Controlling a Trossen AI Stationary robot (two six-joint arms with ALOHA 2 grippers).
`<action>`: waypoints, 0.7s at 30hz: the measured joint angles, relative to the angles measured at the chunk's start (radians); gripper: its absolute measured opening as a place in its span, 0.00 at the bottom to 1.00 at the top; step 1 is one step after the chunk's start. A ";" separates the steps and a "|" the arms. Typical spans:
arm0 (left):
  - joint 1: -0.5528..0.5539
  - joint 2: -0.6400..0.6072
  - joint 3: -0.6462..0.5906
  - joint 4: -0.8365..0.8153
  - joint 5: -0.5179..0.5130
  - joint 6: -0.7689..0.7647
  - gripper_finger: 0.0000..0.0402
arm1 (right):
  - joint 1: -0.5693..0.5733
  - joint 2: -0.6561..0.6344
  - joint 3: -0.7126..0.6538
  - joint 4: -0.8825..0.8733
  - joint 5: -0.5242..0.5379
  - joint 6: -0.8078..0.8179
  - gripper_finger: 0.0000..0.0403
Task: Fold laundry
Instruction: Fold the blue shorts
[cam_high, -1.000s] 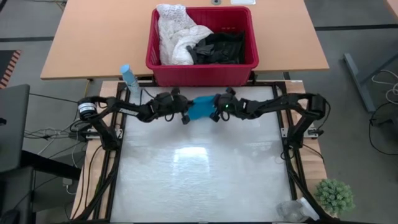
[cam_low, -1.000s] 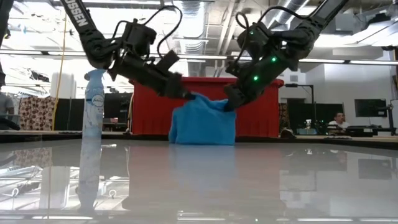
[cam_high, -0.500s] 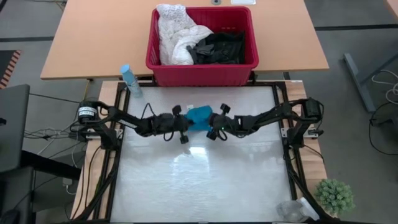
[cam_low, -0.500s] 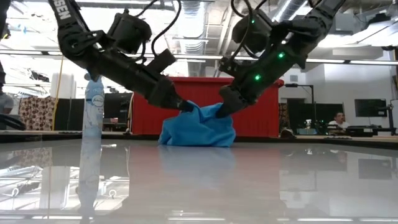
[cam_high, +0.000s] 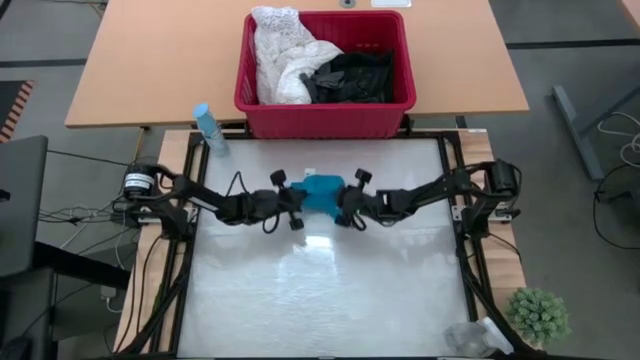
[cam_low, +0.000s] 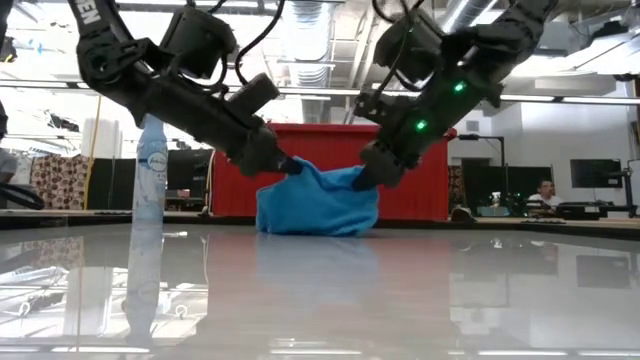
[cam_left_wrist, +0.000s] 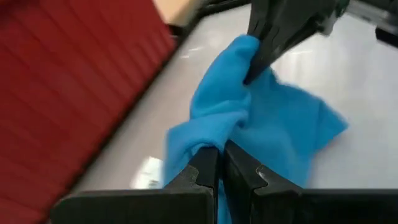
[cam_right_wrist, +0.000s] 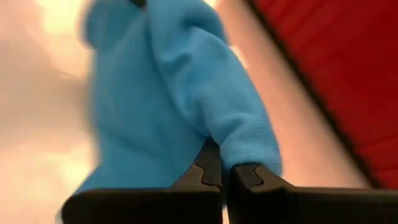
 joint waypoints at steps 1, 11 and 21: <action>0.024 0.000 0.000 0.020 0.007 0.051 0.00 | -0.024 0.000 0.000 0.027 0.001 -0.047 0.05; 0.207 0.000 0.087 0.287 0.037 0.554 0.00 | -0.197 -0.009 0.067 0.264 0.120 -0.486 0.05; 0.219 0.009 -0.007 0.232 0.149 0.468 0.00 | -0.194 0.002 0.026 0.258 0.007 -0.482 0.05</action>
